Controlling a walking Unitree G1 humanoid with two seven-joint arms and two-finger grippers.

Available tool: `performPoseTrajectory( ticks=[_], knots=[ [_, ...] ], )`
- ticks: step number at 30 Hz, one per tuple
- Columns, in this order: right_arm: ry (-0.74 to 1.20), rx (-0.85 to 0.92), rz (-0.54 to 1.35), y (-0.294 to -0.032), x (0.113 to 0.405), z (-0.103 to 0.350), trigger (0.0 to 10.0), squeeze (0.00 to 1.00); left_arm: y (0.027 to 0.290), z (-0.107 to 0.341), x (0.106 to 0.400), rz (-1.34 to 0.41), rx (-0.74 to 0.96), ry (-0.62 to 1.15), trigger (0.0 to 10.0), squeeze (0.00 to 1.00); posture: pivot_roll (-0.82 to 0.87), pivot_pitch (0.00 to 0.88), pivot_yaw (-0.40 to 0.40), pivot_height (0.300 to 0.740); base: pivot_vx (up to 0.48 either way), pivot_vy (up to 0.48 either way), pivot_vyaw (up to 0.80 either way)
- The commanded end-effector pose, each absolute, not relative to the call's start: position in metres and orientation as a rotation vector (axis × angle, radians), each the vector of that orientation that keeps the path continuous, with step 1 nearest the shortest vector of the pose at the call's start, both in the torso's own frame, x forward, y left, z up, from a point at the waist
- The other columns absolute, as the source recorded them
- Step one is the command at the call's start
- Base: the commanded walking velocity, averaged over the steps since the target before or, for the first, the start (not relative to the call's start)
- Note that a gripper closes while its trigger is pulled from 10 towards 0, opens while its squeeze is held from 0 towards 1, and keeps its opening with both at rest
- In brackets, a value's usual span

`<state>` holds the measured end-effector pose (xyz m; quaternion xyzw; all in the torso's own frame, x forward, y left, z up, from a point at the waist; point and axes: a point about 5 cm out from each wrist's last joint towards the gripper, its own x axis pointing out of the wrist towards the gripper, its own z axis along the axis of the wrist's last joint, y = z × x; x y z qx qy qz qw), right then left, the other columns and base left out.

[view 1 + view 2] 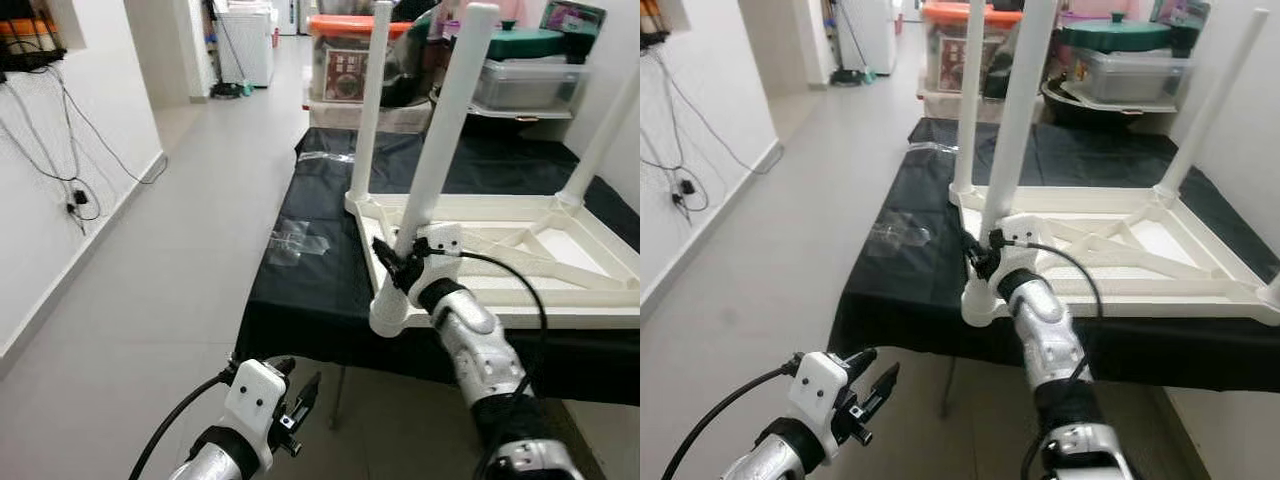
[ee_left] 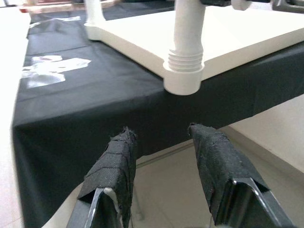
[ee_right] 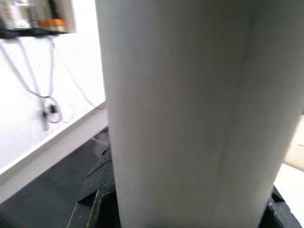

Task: Building children table

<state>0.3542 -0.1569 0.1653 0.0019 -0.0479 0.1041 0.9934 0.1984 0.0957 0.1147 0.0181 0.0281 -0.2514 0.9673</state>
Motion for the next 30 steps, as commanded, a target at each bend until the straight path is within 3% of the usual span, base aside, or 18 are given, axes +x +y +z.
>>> performPoseTrajectory(
  ticks=[1, 3, 6, 9, 17, 18, 20, 21, 22, 23, 26, 27, 28, 29, 30],
  knots=[
    [-0.06, -0.018, -0.027, -0.167, 0.349, 0.159, 0.0, 0.0, 0.097, 0.11, 0.199, -0.506, 0.042, 0.082, 10.0, 0.0, 0.09, 0.007, -0.046, 0.74, 0.0, 0.0, 0.0],
    [-0.025, 0.02, -0.187, -0.154, 0.348, 0.159, 0.0, 0.0, 0.097, 0.11, 0.199, -0.508, 0.044, 0.082, 10.0, 0.0, 0.09, 0.001, -0.045, 0.74, 0.0, 0.0, 0.0],
    [-0.001, 0.052, -0.274, -0.145, 0.348, 0.161, 0.0, 0.0, 0.097, 0.109, 0.2, -0.509, 0.046, 0.083, 10.0, 0.0, 0.1, 0.0, -0.047, 0.74, 0.0, 0.0, 0.0],
    [0.08, 0.192, -0.446, -0.117, 0.353, 0.163, 0.0, 0.0, 0.096, 0.109, 0.199, -0.509, 0.049, 0.082, 10.0, 0.0, 0.11, 0.0, -0.056, 0.74, 0.0, 0.0, 0.0],
    [0.112, 0.281, -0.47, -0.094, 0.358, 0.17, 0.0, 0.0, 0.096, 0.108, 0.199, -0.508, 0.051, 0.085, 10.0, 0.0, 0.11, 0.0, -0.058, 0.74, 0.0, 0.0, 0.0],
    [0.108, 0.284, -0.45, -0.089, 0.358, 0.173, 3.4, 0.0, 0.096, 0.108, 0.199, -0.509, 0.052, 0.086, 10.0, 0.0, 0.11, 0.0, -0.061, 0.74, 0.0, 0.0, 0.0],
    [0.105, 0.285, -0.436, -0.086, 0.358, 0.175, 3.4, 0.0, 0.096, 0.108, 0.199, -0.509, 0.052, 0.086, 10.0, 0.0, 0.11, 0.0, -0.061, 0.74, 0.0, 0.0, 0.0],
    [0.095, 0.278, -0.406, -0.082, 0.358, 0.177, 10.0, 0.0, 0.096, 0.107, 0.199, -0.51, 0.052, 0.087, 10.0, 0.0, 0.1, 0.0, -0.059, 0.74, 0.0, 0.0, 0.0],
    [0.088, 0.273, -0.386, -0.08, 0.358, 0.178, 10.0, 0.0, 0.096, 0.107, 0.198, -0.51, 0.052, 0.088, 10.0, 0.0, 0.1, 0.0, -0.059, 0.74, 0.0, 0.0, 0.0],
    [0.075, 0.274, -0.357, -0.078, 0.358, 0.179, 10.0, 1.0, 0.096, 0.107, 0.198, -0.511, 0.052, 0.09, 10.0, 0.0, 0.1, 0.0, -0.059, 0.74, 0.0, 0.0, 0.0],
    [0.031, 0.263, -0.285, -0.077, 0.358, 0.181, 10.0, 1.0, 0.095, 0.106, 0.198, -0.514, 0.05, 0.093, 10.0, 0.0, 0.1, 0.0, -0.056, 0.74, 0.0, 0.0, 0.0],
    [0.006, 0.255, -0.259, -0.08, 0.359, 0.183, 10.0, 0.92, 0.095, 0.106, 0.199, -0.515, 0.049, 0.093, 10.0, 0.0, 0.1, 0.0, -0.056, 0.74, 0.0, 0.0, 0.0],
    [-0.011, 0.25, -0.242, -0.081, 0.359, 0.184, 10.0, 0.92, 0.095, 0.107, 0.199, -0.516, 0.048, 0.093, 10.0, 0.0, 0.1, 0.0, -0.056, 0.74, 0.0, 0.0, 0.0],
    [-0.02, 0.249, -0.234, -0.083, 0.36, 0.185, 10.0, 0.0, 0.095, 0.107, 0.199, -0.516, 0.048, 0.093, 10.0, 0.0, 0.1, 0.0, -0.056, 0.74, 0.0, 0.0, 0.0],
    [-0.035, 0.256, -0.201, -0.085, 0.361, 0.187, 10.0, 0.0, 0.094, 0.107, 0.199, -0.516, 0.047, 0.093, 10.0, 0.0, 0.1, 0.0, -0.057, 0.74, 0.0, 0.0, 0.0]
  ],
)
